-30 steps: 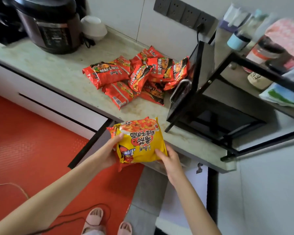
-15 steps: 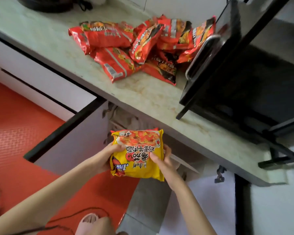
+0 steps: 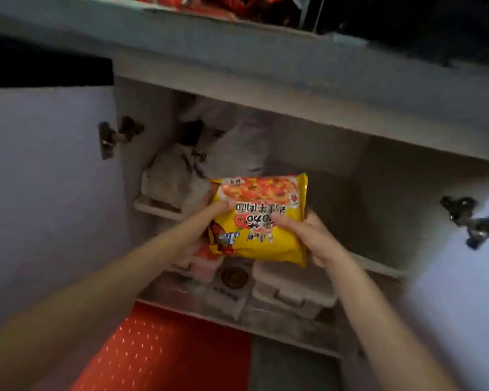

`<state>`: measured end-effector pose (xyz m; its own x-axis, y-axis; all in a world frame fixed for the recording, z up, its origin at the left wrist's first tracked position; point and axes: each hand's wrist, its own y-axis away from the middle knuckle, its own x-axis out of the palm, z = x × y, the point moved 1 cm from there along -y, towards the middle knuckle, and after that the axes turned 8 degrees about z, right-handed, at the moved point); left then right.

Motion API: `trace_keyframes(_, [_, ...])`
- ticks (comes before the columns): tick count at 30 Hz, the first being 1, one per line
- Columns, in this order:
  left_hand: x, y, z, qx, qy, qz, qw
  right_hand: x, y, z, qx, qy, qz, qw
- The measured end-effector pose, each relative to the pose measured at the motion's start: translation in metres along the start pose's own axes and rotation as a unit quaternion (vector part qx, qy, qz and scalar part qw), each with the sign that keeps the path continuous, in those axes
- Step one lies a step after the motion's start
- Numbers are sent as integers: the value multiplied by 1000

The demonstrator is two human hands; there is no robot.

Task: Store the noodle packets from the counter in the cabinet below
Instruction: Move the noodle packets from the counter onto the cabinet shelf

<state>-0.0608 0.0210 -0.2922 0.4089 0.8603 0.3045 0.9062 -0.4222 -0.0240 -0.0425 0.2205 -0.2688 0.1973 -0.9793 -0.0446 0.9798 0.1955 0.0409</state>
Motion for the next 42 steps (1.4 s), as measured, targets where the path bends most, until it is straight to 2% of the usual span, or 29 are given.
trace_keyframes(3, [19, 1, 23, 15, -9, 42, 999, -11, 19, -27, -34, -48, -48, 997])
trace_keyframes(6, [33, 7, 26, -10, 0, 77, 997, -17, 39, -38, -23, -61, -65, 996])
trace_keyframes(9, [33, 11, 20, -36, -20, 85, 995, -18, 44, -34, -6, -8, -44, 999])
trace_keyframes(12, [26, 9, 15, -52, -30, 92, 994, -14, 42, -24, -31, 72, -39, 996])
trace_keyframes(14, [20, 9, 10, -55, -15, 89, 994, -11, 35, -18, -37, 86, -49, 994])
trace_keyframes(17, [-2, 10, 1, -44, -2, 66, 997, 3, 17, -3, 6, 115, 2, 993])
trace_keyframes(20, [-30, 9, -1, -6, -29, 24, 999, 19, -5, 0, 59, 67, 89, 992])
trace_keyframes(22, [-42, 6, 0, 7, -48, 11, 999, 24, -17, -7, 55, 34, 134, 989])
trace_keyframes(25, [-43, -7, 8, 33, -83, 13, 996, 21, -22, -25, 32, 8, 131, 991])
trace_keyframes(28, [-21, -23, 12, 77, -111, 18, 991, -3, -21, -31, -2, 11, 64, 998])
trace_keyframes(31, [3, -50, 14, 141, -153, -12, 978, -39, -24, -23, -34, -11, -3, 999])
trace_keyframes(34, [13, -71, 18, 171, -221, -53, 959, -86, -36, -15, -89, 4, -119, 989])
trace_keyframes(38, [32, -89, 46, 177, -332, -24, 926, -142, -63, -29, -137, 114, -327, 928])
trace_keyframes(40, [47, -101, 61, 159, -362, 16, 918, -165, -81, -44, -154, 137, -390, 898])
trace_keyframes(42, [66, -118, 70, 136, -362, 48, 921, -185, -99, -52, -160, 124, -421, 884])
